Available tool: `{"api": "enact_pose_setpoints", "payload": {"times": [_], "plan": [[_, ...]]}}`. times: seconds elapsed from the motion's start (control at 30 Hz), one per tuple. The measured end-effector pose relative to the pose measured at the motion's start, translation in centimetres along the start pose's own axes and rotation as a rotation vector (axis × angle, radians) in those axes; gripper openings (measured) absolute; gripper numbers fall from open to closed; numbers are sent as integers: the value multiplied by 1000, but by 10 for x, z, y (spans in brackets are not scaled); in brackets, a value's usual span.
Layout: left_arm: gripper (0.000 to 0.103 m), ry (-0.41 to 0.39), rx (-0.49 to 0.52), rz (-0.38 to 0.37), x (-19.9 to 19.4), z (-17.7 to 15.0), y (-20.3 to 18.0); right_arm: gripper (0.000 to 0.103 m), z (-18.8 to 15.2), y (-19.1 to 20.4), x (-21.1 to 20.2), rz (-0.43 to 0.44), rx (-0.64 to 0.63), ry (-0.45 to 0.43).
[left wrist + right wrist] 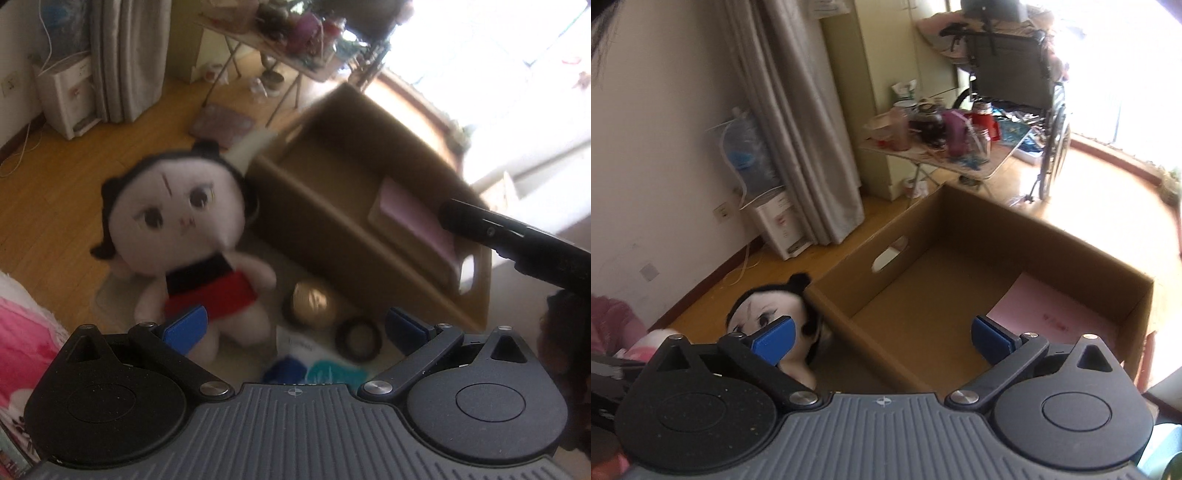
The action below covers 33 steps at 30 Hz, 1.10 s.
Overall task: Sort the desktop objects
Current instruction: 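Move the left gripper down toward the blue-white wet-wipes pack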
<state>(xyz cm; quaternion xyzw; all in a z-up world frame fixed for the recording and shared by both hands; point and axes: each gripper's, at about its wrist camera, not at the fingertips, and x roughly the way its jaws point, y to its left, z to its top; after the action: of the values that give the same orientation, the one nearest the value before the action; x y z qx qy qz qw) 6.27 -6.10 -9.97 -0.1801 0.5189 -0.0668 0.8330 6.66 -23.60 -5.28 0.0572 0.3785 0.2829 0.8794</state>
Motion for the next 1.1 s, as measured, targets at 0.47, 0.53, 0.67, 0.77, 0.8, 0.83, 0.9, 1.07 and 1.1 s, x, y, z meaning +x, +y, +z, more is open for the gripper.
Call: {"api": "enact_pose_setpoints", "payload": {"times": [0.47,0.53,0.67,0.77,0.8,0.83,0.9,1.07,1.1], "plan": [[103,161,177,-104,41,-52,-5,103,-69,-18,-6,11,173,164],[103,153,174,-110,41,-55,-4,103,-75,-24,-4,25,245,195],[103,141,160,-147,43,-57,0,103,-85,-36,6,37,383,246],[103,141,180,-136,50,-55,2,102,-92,-42,15,21,439,277],[103,141,188,-130,52,-55,2,100,-95,-43,18,19,454,286],[103,141,196,-125,55,-54,3,98,-98,-44,21,17,469,295],[103,147,199,-126,59,-52,4,97,-104,-47,25,19,504,322],[103,180,203,-141,75,-44,6,91,-113,-51,32,10,584,346],[103,188,200,-151,77,-43,7,89,-115,-53,34,11,609,354]]}}
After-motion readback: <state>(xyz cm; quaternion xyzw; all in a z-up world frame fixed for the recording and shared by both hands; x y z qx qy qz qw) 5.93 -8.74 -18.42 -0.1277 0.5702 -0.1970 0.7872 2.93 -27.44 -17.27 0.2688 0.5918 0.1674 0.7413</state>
